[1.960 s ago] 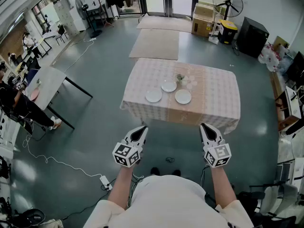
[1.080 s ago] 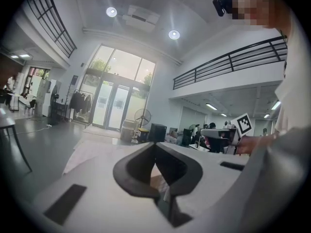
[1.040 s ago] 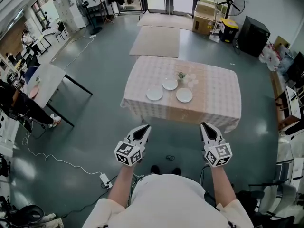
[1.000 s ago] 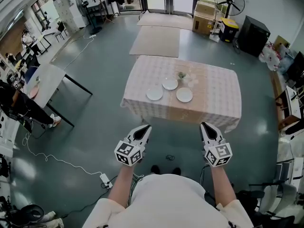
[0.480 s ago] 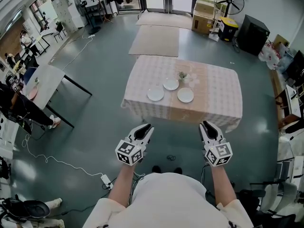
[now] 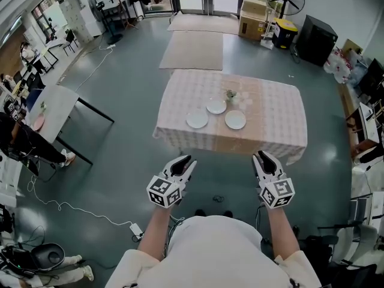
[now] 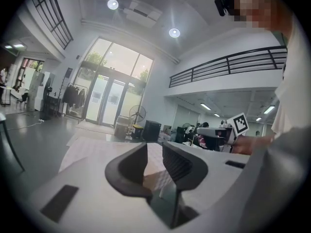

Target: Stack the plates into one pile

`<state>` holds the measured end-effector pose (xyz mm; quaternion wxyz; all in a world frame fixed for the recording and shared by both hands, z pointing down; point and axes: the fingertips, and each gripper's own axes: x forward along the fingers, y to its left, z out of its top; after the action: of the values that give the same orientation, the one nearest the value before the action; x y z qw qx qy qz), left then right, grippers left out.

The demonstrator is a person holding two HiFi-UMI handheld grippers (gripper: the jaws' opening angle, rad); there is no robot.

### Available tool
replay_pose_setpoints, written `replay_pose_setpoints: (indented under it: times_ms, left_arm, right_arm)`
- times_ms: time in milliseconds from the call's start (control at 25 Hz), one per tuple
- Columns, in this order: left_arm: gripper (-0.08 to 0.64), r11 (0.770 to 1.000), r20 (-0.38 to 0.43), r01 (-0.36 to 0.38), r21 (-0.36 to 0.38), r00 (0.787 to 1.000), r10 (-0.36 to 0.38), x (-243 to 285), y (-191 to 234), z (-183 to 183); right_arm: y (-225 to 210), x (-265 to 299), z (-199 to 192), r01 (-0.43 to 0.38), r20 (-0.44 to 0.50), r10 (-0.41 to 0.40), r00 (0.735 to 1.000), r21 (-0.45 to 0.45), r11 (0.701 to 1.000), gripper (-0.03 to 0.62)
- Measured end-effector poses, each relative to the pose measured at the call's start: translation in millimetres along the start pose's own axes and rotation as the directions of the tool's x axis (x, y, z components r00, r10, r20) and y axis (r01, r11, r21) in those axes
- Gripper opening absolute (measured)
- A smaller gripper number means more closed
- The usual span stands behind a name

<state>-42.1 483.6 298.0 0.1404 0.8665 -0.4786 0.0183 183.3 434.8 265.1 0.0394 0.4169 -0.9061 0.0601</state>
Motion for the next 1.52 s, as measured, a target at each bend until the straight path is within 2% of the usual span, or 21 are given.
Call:
replay_pose_setpoints:
  times_ms: [520,880,1200,1520]
  left_arm:
    - [0.098,0.998,-0.023,0.058,-0.006,0.998,-0.058,-11,40,-14]
    - [0.097,0.998,-0.042,0.064,-0.027,0.997,-0.066,-4,56,-26]
    - [0.097,0.999,-0.051,0.035,-0.039,0.998,-0.037,44,85,-24]
    - [0.097,0.999,-0.045,-0.004,-0.043,0.999,0.002,120,119,6]
  right_arm:
    - [24,25,-17,0.063,-0.019,-0.063,0.998,0.021,0.998,0.117]
    - [21,36,-38,0.083,-0.049,-0.081,0.996,0.055,0.995,0.115]
    - [-22,83,-45,0.057,-0.065,-0.053,0.996,0.054,0.997,0.115]
    - [-82,163,-25,-0.009,-0.083,0.012,0.996,0.029,1.000,0.115]
